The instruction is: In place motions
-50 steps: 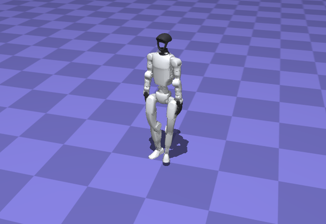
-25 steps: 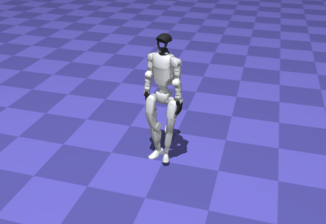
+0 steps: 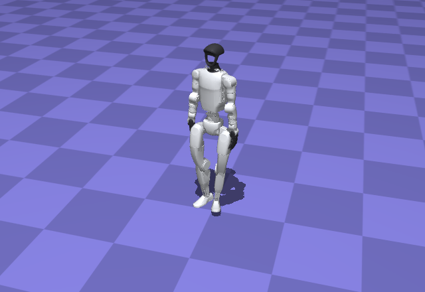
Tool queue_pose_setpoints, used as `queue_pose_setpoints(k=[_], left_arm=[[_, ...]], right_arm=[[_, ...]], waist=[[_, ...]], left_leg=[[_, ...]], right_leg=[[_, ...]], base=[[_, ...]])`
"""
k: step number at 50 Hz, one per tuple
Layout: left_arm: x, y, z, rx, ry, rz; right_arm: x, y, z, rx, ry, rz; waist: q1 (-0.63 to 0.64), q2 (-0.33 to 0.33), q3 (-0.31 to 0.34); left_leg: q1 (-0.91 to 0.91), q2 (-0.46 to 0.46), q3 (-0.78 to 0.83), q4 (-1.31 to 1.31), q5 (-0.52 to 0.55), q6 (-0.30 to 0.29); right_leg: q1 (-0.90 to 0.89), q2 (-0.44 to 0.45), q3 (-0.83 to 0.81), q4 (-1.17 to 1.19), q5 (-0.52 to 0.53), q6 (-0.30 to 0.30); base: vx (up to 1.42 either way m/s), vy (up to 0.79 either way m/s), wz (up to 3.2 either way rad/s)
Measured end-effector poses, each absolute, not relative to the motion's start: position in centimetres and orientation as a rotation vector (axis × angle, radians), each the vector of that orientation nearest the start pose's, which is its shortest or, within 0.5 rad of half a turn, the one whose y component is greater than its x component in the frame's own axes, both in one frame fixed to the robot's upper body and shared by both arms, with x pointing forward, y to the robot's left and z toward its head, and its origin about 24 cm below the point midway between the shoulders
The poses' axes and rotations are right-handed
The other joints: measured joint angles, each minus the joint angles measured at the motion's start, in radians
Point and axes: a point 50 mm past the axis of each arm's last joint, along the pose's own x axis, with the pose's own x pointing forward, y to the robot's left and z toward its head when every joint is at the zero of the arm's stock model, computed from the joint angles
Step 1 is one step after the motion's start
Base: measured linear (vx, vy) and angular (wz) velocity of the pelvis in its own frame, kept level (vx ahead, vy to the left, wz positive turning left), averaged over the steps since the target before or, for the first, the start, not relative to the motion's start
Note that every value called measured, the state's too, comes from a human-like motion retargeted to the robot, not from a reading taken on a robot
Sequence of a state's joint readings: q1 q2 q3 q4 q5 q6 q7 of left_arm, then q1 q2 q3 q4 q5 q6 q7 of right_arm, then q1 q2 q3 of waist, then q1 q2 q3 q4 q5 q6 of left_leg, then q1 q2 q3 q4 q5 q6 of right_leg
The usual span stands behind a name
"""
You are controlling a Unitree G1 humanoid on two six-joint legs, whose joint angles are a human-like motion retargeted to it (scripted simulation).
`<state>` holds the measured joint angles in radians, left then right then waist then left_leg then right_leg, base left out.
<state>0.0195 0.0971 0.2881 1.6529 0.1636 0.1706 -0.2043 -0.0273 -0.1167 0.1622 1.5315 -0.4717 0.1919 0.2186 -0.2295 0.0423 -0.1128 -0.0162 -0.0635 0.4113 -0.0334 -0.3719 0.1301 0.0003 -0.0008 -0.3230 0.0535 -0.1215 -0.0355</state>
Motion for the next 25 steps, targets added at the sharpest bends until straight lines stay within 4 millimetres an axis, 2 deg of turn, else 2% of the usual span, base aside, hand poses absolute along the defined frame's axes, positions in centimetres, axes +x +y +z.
queue_pose_setpoints(k=[25], left_arm=[[-2.78, 17.39, -17.59, -0.234, 1.801, 0.026]], right_arm=[[0.85, -19.67, -17.72, -0.461, 1.742, 0.501]], waist=[[-0.004, -0.003, -0.001]], left_leg=[[-0.002, 0.006, 0.005, -0.002, 0.004, -0.005]], right_leg=[[-0.005, 0.005, 0.004, -0.001, -0.001, -0.003]], base=[[0.0, 0.0, 0.0]])
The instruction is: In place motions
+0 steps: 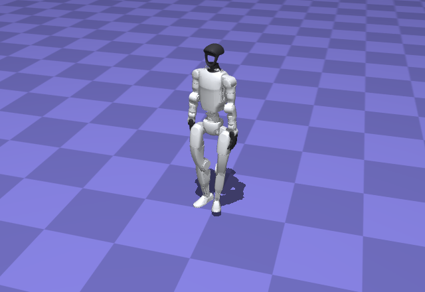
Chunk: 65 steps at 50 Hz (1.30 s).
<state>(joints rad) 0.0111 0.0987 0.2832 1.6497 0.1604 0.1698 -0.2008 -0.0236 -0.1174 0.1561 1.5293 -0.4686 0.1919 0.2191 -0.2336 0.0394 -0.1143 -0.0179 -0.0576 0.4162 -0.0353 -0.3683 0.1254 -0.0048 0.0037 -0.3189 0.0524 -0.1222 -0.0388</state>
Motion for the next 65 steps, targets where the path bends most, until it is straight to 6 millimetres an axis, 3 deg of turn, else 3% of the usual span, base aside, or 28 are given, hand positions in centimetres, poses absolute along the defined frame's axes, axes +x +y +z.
queue_pose_setpoints(k=[34, 65], left_arm=[[-2.3, 17.3, -17.6, -0.22, 1.79, -0.001], [-3.1, 17.7, -17.5, -0.203, 1.821, 0.004]], right_arm=[[-0.6, -20.8, -17.5, -0.437, 1.784, 0.439], [1.5, -19.9, -17.7, -0.443, 1.703, 0.486]], waist=[[0.008, -0.007, 0.017], [0.018, -0.005, 0.013]], left_leg=[[-0.001, 0.008, -0.006, 0.005, 0.01, -0.011], [0.0, 0.002, -0.03, 0.01, 0.017, -0.011]], right_leg=[[0.012, 0.005, -0.013, -0.009, -0.003, -0.007], [0.024, 0.0, -0.038, -0.008, -0.011, -0.009]], base=[[0.0, 0.0, 0.0], [0.0, 0.0, 0.0]])
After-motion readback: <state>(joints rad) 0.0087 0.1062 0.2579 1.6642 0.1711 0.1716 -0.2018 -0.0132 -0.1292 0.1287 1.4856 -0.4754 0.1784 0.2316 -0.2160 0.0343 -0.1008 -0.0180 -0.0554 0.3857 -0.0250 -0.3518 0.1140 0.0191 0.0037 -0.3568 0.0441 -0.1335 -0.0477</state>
